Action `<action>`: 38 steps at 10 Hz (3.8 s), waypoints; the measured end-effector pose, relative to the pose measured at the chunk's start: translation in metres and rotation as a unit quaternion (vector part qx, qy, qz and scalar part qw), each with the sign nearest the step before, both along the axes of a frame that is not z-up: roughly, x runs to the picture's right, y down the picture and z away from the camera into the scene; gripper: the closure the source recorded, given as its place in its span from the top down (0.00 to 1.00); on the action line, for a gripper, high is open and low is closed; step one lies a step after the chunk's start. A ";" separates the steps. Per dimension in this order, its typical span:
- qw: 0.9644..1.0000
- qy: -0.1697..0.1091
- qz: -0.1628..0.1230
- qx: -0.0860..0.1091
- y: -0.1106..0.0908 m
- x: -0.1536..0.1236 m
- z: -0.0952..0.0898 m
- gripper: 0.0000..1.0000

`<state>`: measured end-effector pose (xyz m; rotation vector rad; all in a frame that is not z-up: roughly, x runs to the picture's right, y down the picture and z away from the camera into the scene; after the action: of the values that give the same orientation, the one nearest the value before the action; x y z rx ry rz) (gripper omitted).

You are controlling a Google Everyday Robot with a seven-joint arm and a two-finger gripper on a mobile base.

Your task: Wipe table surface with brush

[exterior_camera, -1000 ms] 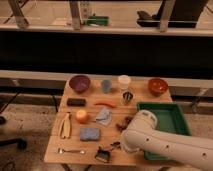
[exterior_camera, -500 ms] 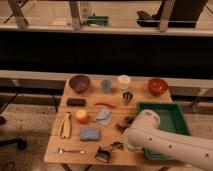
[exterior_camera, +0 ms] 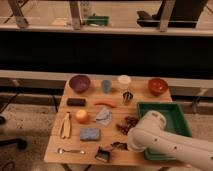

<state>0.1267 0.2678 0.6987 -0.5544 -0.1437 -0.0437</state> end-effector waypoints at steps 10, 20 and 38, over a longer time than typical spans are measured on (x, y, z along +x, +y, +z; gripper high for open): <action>0.998 -0.022 -0.052 -0.002 0.009 -0.015 -0.003 0.80; 0.995 -0.073 0.043 -0.046 0.005 -0.004 0.044 0.80; 0.994 -0.087 0.005 -0.061 0.028 -0.020 0.058 0.80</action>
<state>0.1065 0.2963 0.7571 -0.6709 -0.3199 -0.0732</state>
